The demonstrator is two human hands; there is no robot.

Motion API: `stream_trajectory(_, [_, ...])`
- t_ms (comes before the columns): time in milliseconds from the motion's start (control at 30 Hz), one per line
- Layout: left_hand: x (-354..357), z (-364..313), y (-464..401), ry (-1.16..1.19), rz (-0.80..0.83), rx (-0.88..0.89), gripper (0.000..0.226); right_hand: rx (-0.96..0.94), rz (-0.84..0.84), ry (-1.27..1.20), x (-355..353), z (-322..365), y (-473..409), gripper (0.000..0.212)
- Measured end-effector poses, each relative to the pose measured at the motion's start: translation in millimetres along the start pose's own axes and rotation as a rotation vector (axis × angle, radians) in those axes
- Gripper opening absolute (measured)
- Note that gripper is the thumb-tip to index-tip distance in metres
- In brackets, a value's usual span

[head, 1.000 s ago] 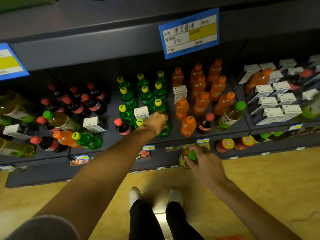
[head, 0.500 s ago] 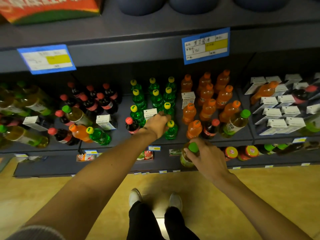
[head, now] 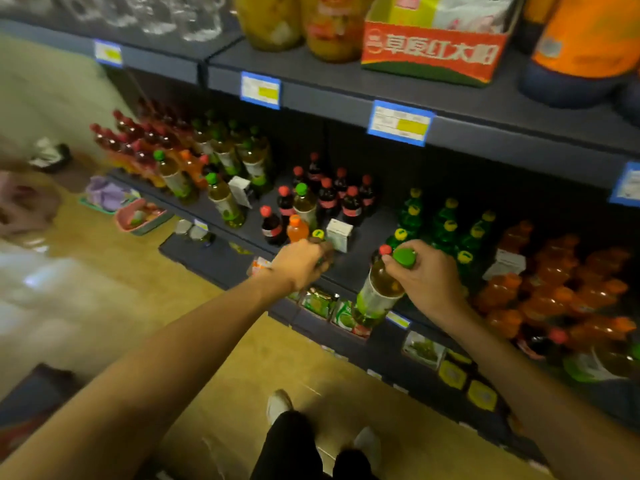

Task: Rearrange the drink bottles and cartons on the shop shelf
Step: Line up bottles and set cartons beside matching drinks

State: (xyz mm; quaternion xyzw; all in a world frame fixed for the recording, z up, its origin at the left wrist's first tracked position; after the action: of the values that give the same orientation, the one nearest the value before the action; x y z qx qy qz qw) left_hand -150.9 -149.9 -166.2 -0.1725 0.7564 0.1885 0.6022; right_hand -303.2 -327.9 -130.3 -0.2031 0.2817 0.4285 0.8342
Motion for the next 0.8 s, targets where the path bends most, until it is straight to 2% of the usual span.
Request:
stream_trajectory(200, [-27,93,97,0.038,-0.090,-0.245,0.020,-0.108,0.150,-0.055,77,90,-18,0.019])
stream_trajectory(400, [-40,183,187,0.064,-0.203,-0.398,0.016,-0.192,0.279,-0.004,161,179,-23,0.026])
stream_trajectory(567, [-45,266,251,0.102,-0.237,-0.454,0.016,-0.228,0.301,0.277,234,260,-29,0.037])
stream_trajectory(800, [-52,351,308,0.121,-0.254,-0.531,0.018,-0.345,0.296,0.541,309,347,-45,0.038])
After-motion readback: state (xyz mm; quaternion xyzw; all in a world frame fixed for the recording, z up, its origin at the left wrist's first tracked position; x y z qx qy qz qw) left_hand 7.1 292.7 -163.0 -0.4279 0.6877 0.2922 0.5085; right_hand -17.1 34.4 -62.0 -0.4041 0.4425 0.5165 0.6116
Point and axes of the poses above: each hand's wrist, its own y-axis away from the middle knuckle, its own x-axis out of the palm, z = x × y, the point moved 1 cm from there along -y, towards the middle knuckle, and after that the axes turned 7 degrees about x, right-handed, at the moved point
